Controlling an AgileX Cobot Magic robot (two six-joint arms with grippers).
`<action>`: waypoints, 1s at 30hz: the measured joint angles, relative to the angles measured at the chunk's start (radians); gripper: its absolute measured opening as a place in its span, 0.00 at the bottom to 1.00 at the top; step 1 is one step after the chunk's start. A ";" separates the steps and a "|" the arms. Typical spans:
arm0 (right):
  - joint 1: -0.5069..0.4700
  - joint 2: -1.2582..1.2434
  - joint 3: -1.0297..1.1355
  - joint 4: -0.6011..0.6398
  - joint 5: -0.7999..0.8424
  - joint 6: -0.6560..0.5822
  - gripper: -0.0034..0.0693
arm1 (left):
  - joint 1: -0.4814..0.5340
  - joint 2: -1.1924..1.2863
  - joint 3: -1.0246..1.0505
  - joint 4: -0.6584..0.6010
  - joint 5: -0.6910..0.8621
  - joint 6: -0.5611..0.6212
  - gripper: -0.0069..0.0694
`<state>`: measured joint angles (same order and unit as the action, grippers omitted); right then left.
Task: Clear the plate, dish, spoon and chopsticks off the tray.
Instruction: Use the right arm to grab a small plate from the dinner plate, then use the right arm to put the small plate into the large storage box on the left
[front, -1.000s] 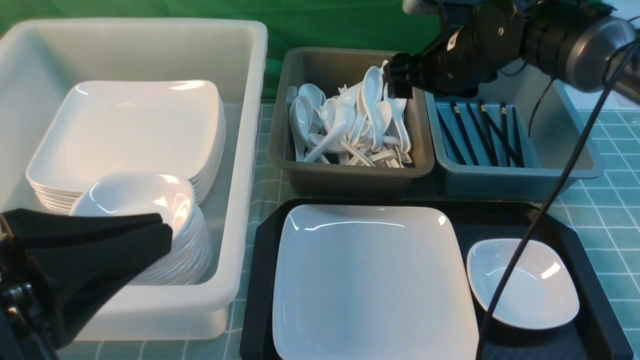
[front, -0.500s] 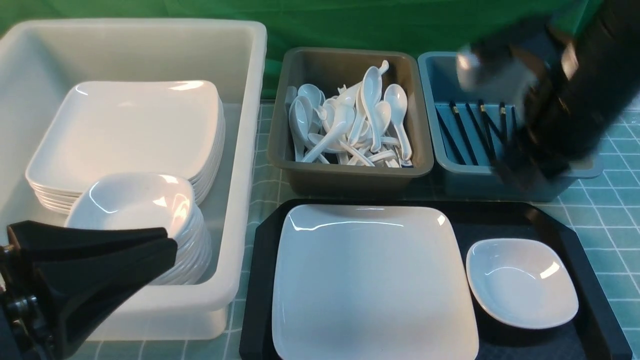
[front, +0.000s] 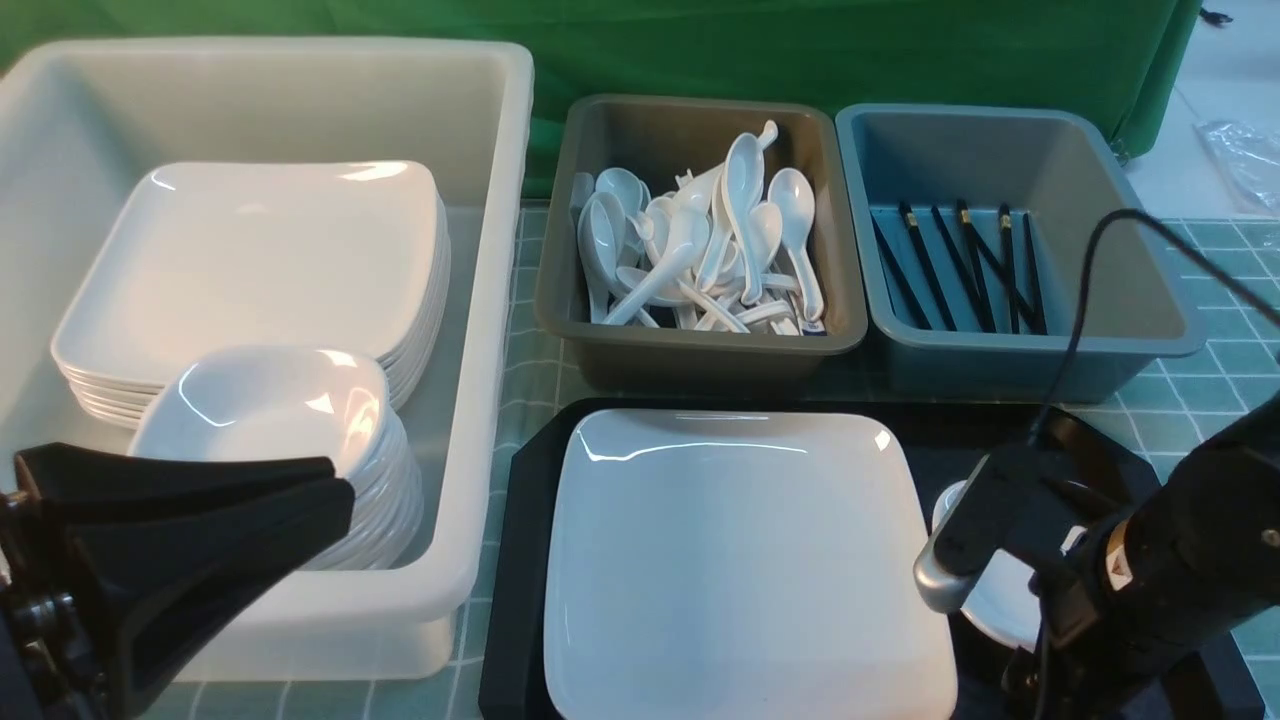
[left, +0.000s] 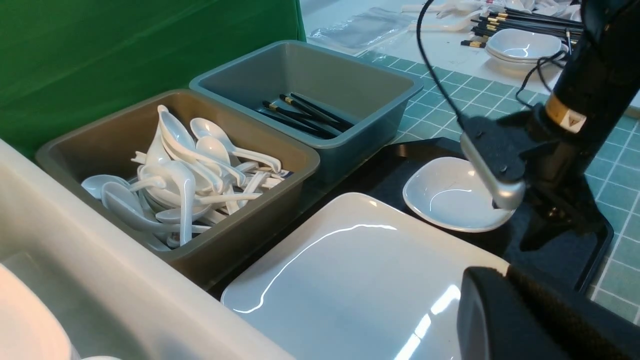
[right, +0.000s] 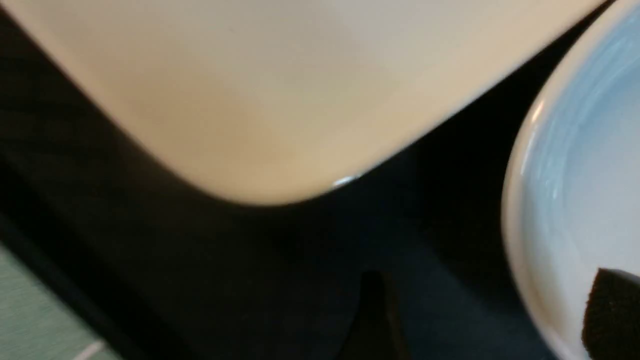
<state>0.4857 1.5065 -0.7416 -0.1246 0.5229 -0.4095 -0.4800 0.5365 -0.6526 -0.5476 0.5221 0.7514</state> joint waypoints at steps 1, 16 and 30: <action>0.000 0.034 0.000 -0.031 -0.047 0.000 0.80 | 0.000 0.000 0.000 0.000 0.000 0.000 0.11; 0.014 0.120 -0.007 -0.135 -0.162 0.003 0.36 | 0.000 0.000 0.000 0.000 0.021 0.000 0.11; 0.207 -0.155 -0.299 -0.087 0.332 0.317 0.13 | 0.000 0.000 0.000 0.054 0.061 -0.032 0.11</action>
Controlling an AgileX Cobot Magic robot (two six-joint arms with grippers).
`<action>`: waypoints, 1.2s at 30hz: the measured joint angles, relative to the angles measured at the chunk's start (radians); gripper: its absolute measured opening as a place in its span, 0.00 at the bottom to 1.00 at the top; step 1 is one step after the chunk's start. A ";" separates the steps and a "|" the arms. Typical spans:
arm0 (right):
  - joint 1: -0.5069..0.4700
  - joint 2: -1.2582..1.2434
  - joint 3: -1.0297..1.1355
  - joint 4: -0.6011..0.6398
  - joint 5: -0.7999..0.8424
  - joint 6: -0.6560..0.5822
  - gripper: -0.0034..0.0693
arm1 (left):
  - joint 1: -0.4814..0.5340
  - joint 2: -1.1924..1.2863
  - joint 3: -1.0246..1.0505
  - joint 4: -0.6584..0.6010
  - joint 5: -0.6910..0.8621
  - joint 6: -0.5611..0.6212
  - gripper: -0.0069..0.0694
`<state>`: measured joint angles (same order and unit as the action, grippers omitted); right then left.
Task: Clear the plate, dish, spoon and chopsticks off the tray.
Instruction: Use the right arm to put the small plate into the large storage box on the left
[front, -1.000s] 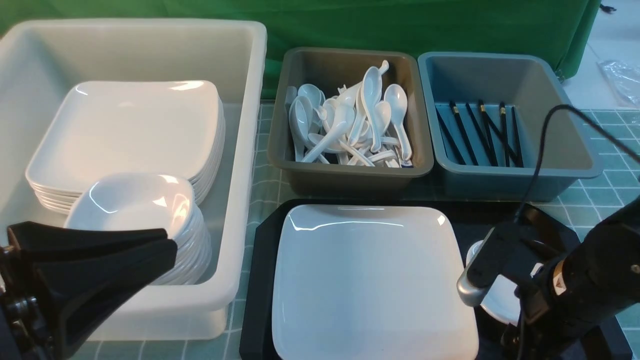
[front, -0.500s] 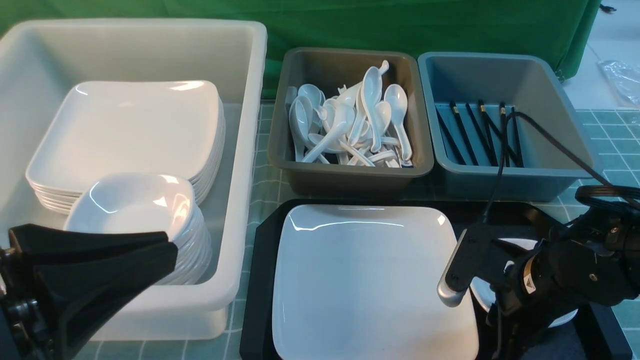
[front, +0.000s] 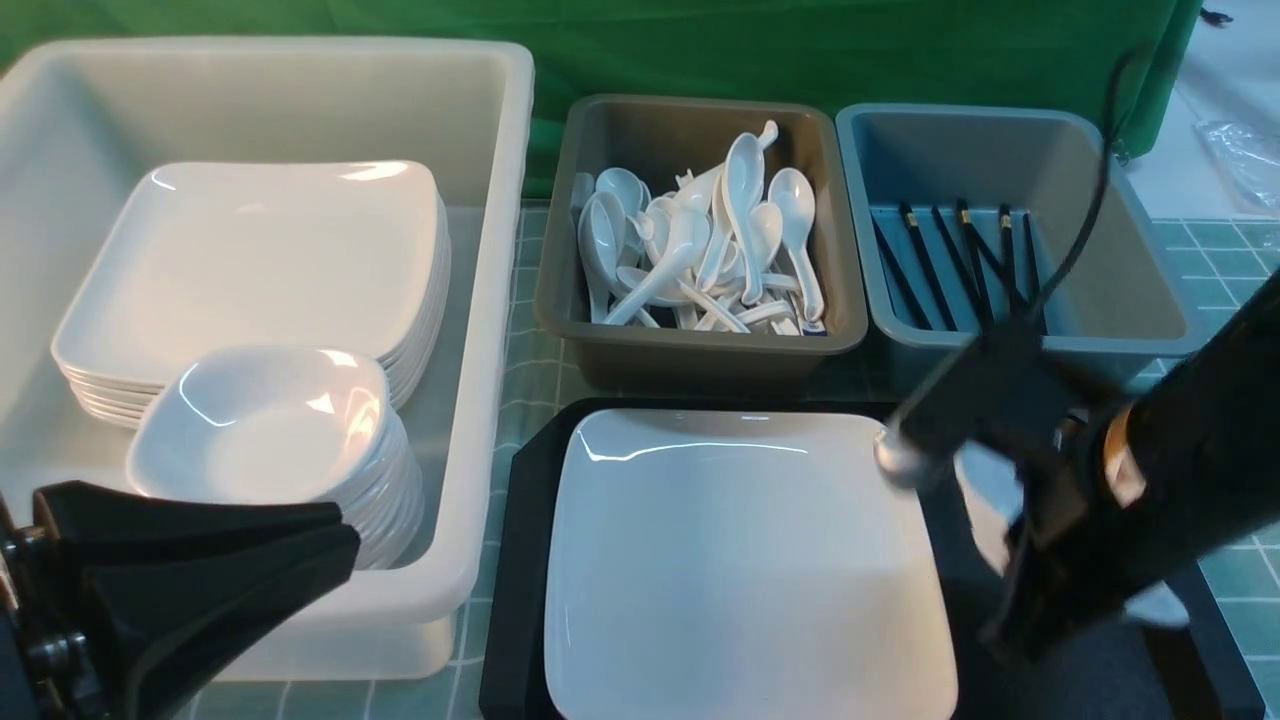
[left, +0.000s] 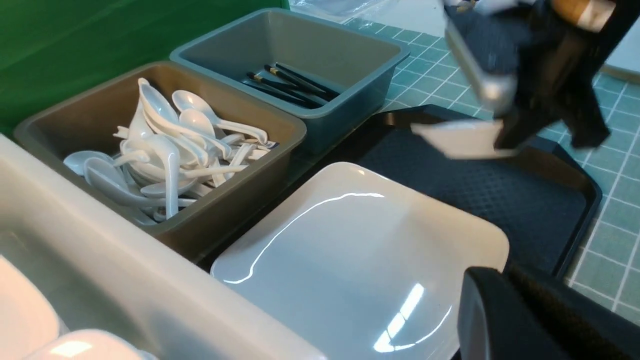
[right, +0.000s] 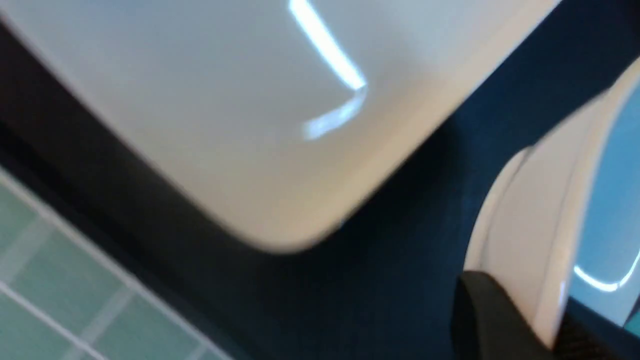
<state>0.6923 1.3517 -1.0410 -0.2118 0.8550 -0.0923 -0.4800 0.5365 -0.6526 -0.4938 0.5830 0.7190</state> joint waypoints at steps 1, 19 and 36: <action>0.024 -0.014 -0.065 0.000 0.008 0.009 0.13 | 0.000 0.000 -0.002 0.032 0.003 -0.046 0.11; 0.359 0.561 -0.751 0.033 -0.277 -0.651 0.13 | 0.000 -0.260 -0.173 0.713 0.457 -0.752 0.11; 0.392 0.771 -0.886 0.033 -0.306 -0.675 0.38 | 0.000 -0.321 -0.179 0.731 0.496 -0.768 0.11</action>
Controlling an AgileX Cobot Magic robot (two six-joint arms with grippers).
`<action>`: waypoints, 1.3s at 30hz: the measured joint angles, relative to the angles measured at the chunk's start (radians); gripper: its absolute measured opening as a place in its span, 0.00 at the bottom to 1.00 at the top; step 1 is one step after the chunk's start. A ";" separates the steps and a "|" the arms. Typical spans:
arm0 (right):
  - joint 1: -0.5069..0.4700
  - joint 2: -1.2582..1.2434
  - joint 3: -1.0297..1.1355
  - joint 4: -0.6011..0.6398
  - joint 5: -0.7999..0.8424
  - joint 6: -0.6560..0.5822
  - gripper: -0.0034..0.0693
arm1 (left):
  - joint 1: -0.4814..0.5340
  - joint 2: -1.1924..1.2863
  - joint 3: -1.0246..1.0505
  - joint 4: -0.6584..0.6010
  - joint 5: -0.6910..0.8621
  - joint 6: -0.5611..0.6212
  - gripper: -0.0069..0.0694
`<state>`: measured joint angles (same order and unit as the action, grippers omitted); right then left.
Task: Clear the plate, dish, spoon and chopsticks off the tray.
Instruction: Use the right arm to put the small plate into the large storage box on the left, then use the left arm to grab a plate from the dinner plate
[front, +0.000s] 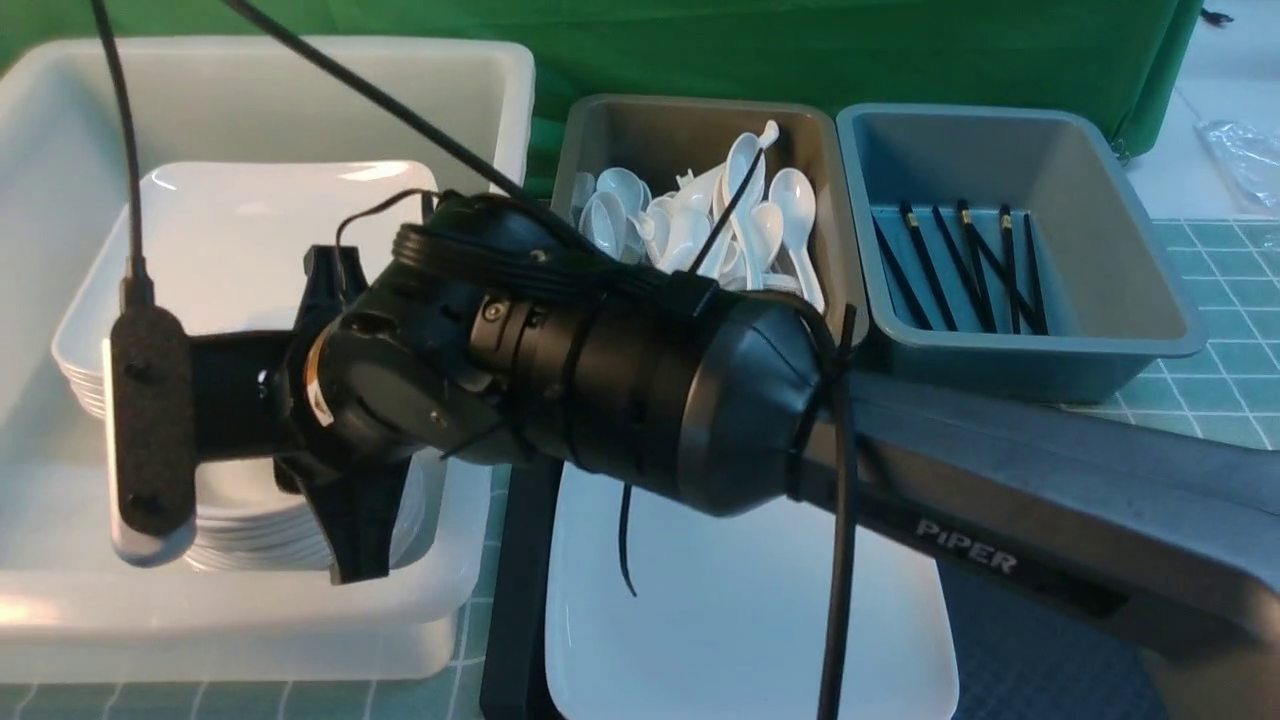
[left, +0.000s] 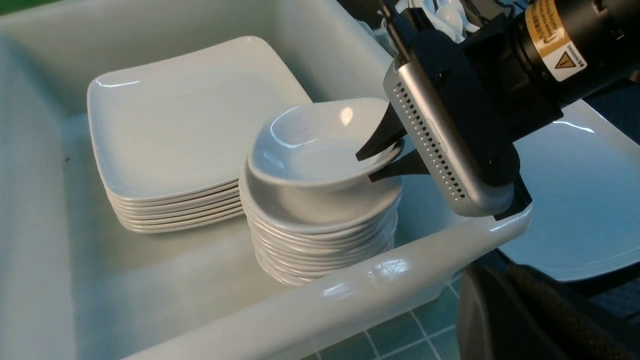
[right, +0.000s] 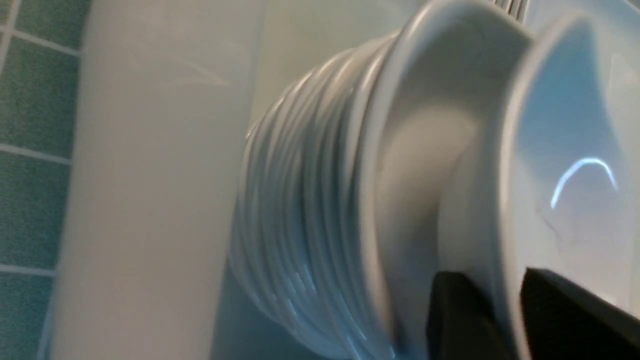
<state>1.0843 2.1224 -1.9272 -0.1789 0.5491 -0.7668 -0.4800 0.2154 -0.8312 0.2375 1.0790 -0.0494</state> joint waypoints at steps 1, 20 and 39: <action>0.003 0.000 0.000 -0.001 0.001 0.001 0.48 | 0.000 0.000 0.000 -0.003 -0.003 0.000 0.11; -0.015 -0.398 0.080 -0.054 0.582 0.341 0.31 | 0.000 0.376 0.000 -0.399 -0.141 0.517 0.11; -0.123 -1.278 0.943 -0.086 0.490 0.881 0.18 | -0.424 1.245 0.000 -0.069 -0.459 0.867 0.22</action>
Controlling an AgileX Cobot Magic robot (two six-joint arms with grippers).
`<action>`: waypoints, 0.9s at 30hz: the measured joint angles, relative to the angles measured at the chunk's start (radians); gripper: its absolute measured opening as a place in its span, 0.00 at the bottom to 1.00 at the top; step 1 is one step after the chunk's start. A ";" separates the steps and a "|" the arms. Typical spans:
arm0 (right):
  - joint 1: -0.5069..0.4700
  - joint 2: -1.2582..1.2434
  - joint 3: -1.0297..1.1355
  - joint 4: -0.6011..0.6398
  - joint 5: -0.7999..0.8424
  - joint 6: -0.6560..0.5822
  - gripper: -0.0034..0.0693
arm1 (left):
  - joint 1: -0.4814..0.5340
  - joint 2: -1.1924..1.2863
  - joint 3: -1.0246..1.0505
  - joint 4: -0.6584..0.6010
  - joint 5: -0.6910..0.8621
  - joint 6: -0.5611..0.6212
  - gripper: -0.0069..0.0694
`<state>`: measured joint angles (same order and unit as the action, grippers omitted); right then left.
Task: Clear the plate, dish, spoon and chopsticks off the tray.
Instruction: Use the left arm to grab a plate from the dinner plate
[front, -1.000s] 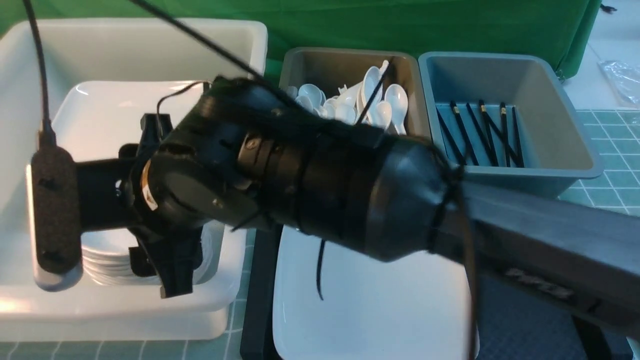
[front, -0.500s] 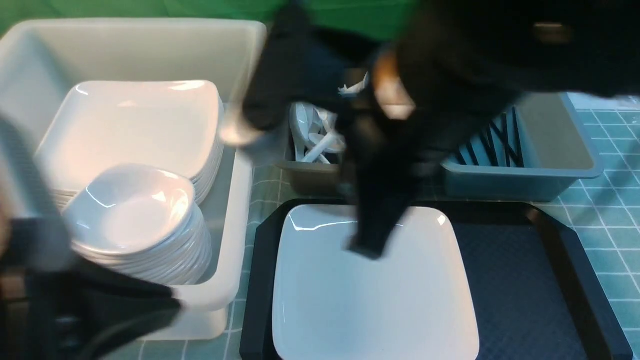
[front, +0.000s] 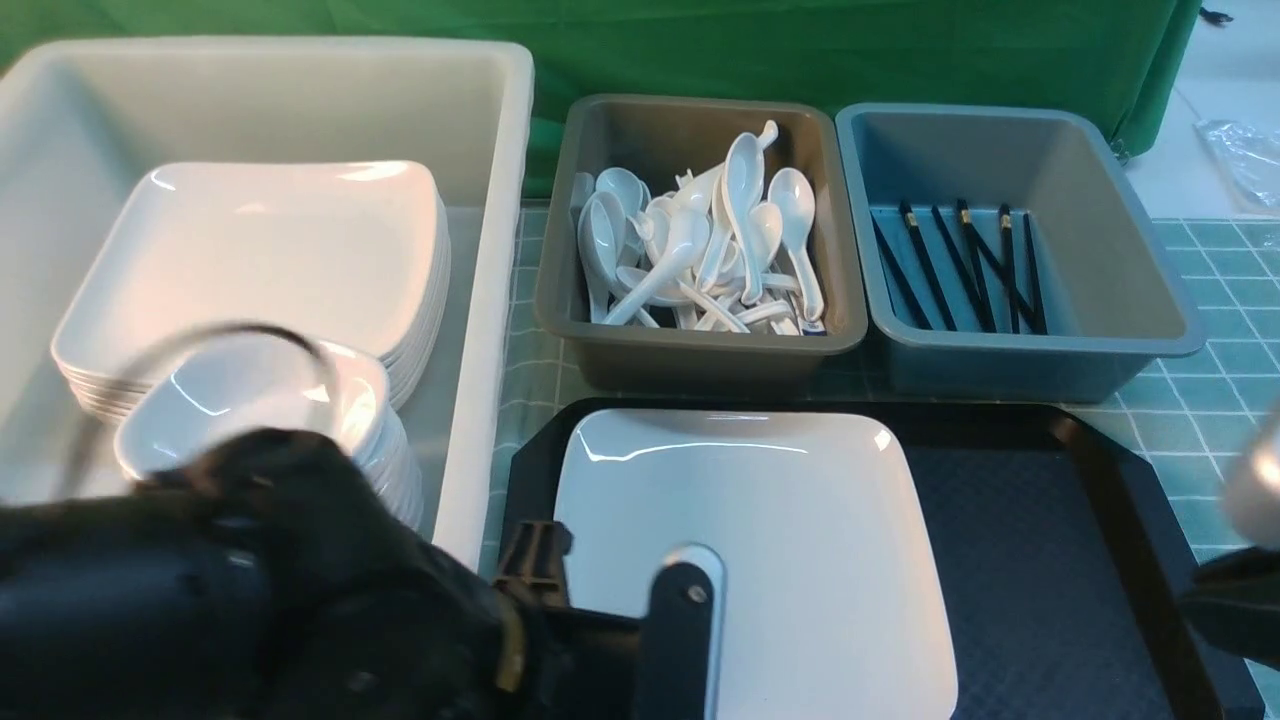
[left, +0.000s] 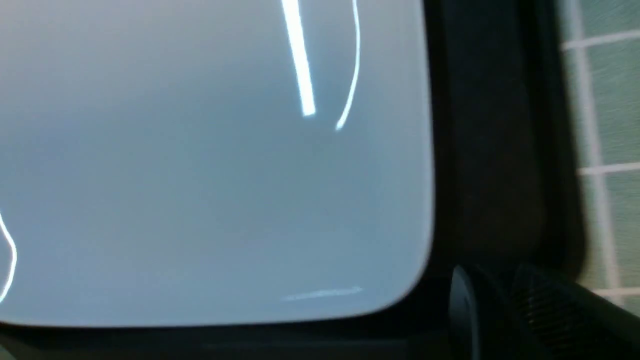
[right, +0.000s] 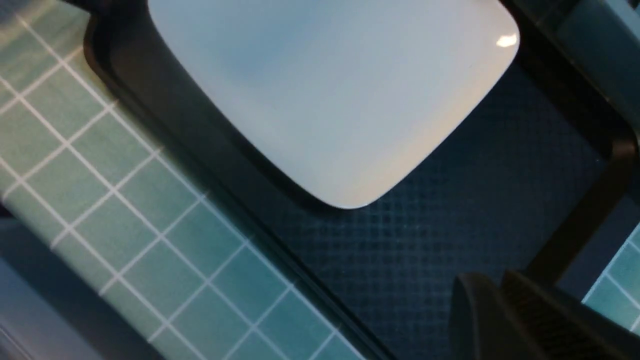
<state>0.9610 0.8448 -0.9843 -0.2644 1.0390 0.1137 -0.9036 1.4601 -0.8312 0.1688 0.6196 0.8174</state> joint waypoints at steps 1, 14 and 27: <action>0.000 -0.004 0.002 0.000 -0.003 0.002 0.18 | 0.000 0.005 0.000 0.000 -0.004 0.000 0.23; 0.000 -0.103 0.036 0.001 -0.023 0.008 0.18 | -0.003 0.180 0.000 0.188 -0.134 -0.011 0.69; 0.000 -0.106 0.036 0.001 -0.023 0.008 0.18 | -0.003 0.243 -0.012 0.259 -0.206 -0.010 0.39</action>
<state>0.9610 0.7391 -0.9485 -0.2632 1.0165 0.1219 -0.9069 1.7030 -0.8430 0.4275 0.4133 0.8074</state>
